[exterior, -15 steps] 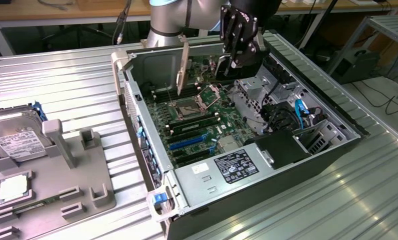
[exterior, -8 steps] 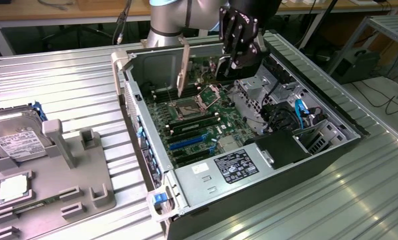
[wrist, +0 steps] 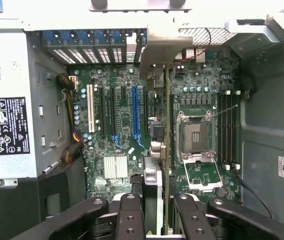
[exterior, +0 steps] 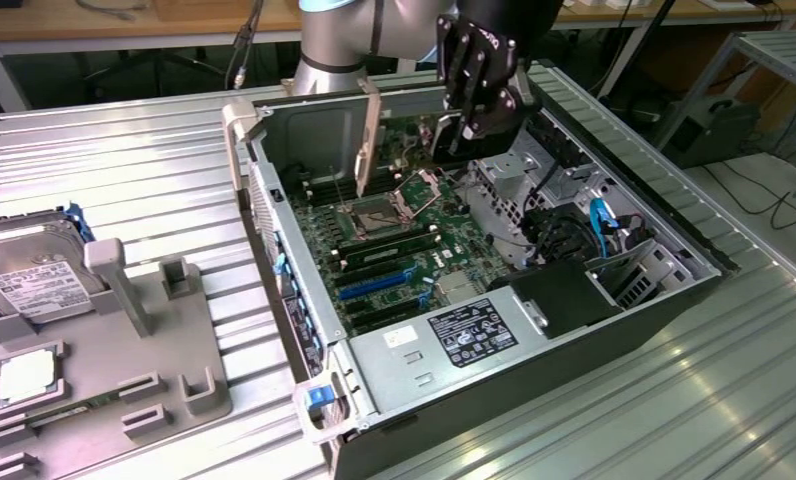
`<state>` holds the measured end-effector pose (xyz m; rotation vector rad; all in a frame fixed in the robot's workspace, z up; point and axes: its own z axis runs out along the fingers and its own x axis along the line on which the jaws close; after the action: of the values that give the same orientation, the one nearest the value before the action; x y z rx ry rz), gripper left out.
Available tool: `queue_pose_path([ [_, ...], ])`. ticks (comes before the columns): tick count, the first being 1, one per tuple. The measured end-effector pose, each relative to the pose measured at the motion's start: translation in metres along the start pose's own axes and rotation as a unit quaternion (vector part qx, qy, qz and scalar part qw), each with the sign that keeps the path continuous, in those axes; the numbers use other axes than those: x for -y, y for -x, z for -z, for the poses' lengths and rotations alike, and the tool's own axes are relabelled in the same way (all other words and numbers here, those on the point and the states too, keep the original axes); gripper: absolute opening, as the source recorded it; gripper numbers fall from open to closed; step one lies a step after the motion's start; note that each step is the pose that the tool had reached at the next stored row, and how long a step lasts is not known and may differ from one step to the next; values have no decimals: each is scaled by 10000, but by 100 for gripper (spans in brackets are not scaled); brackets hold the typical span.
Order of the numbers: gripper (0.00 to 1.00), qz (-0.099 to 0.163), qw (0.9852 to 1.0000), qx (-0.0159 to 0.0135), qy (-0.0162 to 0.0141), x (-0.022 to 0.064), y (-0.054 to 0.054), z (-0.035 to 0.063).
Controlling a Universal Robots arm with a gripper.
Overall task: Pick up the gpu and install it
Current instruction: 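Insert the gpu into the slot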
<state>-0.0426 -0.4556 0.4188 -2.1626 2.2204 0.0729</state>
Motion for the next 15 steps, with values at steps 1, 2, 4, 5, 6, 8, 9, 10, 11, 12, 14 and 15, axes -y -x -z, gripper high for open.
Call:
queue_pose_path([
  [1, 28, 15, 10000, 0, -2, 0, 0, -3],
  [2, 28, 28, 10000, 0, -6, 0, 0, -6],
  [4, 28, 47, 10000, 1, -15, 0, -1, -15],
  [5, 28, 55, 10000, 1, -17, 0, -1, -20],
  [6, 28, 64, 10000, 1, -19, 0, -1, -25],
  [8, 28, 81, 10000, 2, -21, 0, -2, -35],
  [9, 28, 87, 10000, 2, -22, 0, -3, -40],
  [10, 28, 94, 10000, 3, -24, 0, -3, -46],
  [11, 28, 100, 9999, 3, -25, 0, -3, -51],
  [12, 28, 106, 9999, 2, -25, 0, -3, -56],
  [14, 28, 120, 9999, 3, -34, 0, -4, -72],
  [15, 28, 125, 9999, 3, -41, 0, -5, -79],
])
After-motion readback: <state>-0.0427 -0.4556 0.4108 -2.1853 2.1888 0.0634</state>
